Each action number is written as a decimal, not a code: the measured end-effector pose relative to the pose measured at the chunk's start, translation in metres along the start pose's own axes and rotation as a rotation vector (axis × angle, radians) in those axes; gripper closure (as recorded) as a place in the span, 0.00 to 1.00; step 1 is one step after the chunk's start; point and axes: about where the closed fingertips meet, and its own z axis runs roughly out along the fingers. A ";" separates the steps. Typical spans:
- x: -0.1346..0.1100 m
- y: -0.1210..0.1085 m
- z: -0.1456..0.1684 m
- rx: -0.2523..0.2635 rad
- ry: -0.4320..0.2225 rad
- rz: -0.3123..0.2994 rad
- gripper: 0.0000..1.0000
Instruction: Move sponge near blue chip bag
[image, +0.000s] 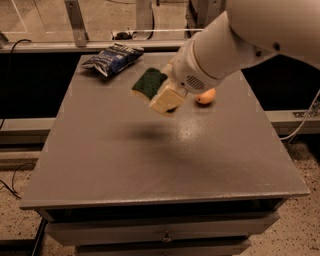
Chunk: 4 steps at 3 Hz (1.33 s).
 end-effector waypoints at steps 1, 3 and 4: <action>-0.015 -0.042 0.048 0.025 -0.039 0.000 1.00; -0.045 -0.107 0.136 0.061 -0.086 0.030 1.00; -0.050 -0.129 0.166 0.063 -0.092 0.065 1.00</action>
Offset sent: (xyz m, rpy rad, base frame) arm 0.1880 0.0861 -0.0456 0.0934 -0.0798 -0.0127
